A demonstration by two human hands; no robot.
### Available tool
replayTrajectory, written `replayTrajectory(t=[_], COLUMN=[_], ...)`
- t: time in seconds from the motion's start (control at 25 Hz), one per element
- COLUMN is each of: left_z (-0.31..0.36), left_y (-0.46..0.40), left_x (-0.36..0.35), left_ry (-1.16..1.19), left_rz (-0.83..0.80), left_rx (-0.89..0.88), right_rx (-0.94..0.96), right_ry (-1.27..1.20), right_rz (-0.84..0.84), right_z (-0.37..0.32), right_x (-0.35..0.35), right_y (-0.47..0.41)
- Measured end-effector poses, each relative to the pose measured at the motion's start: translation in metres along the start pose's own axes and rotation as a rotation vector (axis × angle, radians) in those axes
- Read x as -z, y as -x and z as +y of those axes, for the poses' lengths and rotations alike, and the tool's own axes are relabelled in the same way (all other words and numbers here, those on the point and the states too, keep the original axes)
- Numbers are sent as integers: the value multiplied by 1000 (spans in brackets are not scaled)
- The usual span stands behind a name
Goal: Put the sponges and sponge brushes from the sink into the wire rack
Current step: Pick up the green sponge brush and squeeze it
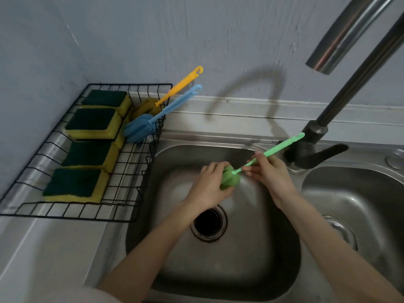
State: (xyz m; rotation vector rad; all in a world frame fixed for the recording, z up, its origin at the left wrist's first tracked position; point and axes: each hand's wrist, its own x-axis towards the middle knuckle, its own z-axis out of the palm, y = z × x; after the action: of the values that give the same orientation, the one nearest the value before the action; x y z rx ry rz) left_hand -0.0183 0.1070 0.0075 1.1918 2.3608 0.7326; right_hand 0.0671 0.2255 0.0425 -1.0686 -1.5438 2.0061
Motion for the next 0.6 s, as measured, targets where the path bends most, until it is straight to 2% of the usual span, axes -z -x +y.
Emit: replayTrajectory(t=[0.36, 0.48, 0.6], left_z=[20, -9, -44], left_y=[55, 64, 63], left_x=[134, 162, 171], left_ry=[-135, -123, -108], left_rz=[439, 479, 436], left_rx=[-131, -56, 61], right_rx=[269, 331, 335], right_ry=[-108, -107, -75], right_rz=[-243, -288, -325], right_z=[-92, -104, -103], right_x=[-68, -92, -113], right_y=[56, 58, 53])
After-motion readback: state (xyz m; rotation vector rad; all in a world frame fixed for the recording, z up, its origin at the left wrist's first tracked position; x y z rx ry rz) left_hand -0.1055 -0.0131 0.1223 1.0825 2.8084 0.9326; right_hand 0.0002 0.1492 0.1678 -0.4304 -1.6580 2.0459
